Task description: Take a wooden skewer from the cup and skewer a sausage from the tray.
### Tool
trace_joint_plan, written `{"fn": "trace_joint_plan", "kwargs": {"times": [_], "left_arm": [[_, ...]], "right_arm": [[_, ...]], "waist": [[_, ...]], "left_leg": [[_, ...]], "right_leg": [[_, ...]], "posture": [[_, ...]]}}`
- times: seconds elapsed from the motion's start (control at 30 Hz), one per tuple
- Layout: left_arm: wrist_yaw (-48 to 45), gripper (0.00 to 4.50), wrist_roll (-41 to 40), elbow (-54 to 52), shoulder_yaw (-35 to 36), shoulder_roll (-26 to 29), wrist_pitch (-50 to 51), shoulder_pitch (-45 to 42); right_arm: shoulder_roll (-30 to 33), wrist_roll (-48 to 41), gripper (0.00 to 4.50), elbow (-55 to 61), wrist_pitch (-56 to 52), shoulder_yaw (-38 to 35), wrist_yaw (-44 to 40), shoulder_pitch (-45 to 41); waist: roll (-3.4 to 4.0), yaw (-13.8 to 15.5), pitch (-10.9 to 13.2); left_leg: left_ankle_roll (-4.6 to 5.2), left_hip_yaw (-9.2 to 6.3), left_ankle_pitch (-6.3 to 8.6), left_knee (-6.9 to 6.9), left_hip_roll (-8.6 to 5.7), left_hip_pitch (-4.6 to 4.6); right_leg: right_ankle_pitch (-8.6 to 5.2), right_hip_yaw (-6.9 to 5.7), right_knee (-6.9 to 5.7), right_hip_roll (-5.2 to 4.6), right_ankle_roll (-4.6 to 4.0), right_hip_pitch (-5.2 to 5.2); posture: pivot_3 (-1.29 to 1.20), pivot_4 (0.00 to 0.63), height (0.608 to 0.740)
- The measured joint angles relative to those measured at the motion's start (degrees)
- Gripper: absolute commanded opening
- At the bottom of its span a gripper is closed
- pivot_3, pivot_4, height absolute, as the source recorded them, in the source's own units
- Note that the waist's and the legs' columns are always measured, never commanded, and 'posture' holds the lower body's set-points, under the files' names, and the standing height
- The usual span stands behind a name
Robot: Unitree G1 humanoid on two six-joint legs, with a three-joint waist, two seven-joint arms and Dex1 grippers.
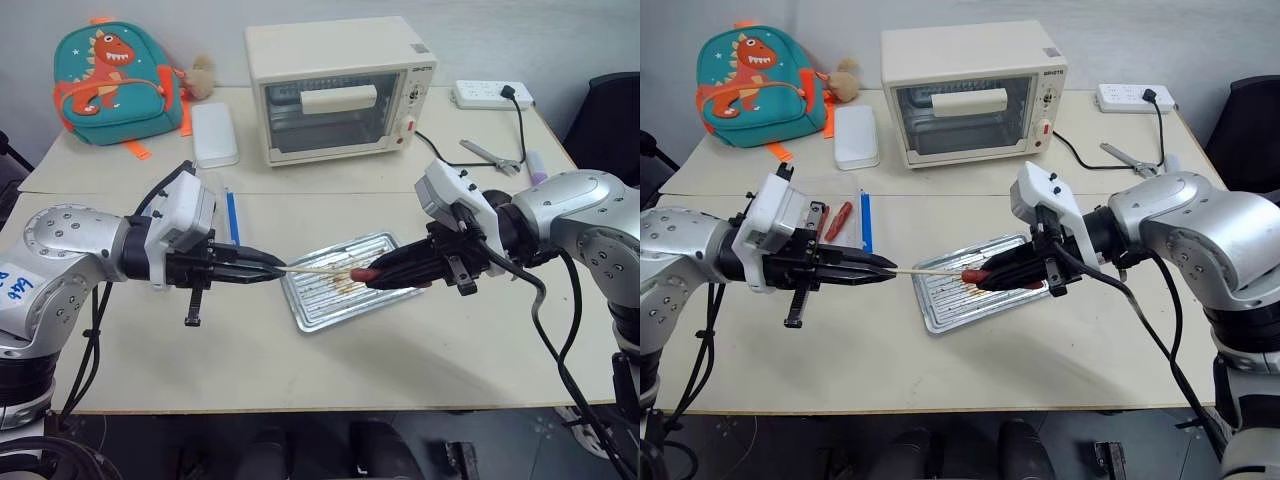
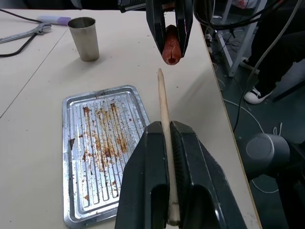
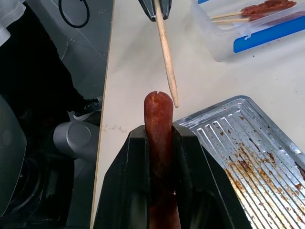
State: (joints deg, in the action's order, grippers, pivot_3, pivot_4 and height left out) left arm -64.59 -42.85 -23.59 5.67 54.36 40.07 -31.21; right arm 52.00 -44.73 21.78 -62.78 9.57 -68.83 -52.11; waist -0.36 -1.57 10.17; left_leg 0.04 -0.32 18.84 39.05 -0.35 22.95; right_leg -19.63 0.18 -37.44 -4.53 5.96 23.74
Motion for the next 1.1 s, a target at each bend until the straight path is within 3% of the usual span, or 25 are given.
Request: {"fn": "trace_joint_plan", "kwargs": {"times": [1.1], "left_arm": [[-0.2, 0.0, 0.1, -0.2, 0.0, -0.5, 0.0, -0.1]], "right_arm": [[0.0, 2.8, 0.63, -2.0, 2.6, 0.7, 0.5, 1.8]], "waist": [[0.0, 0.0, 0.0]], "left_leg": [[0.0, 0.01, 0.0, 0.04, -0.01, 0.0]], "right_leg": [[0.0, 0.0, -0.03, 0.01, 0.0, 0.0]], "posture": [[0.0, 0.15, 0.74]]}}
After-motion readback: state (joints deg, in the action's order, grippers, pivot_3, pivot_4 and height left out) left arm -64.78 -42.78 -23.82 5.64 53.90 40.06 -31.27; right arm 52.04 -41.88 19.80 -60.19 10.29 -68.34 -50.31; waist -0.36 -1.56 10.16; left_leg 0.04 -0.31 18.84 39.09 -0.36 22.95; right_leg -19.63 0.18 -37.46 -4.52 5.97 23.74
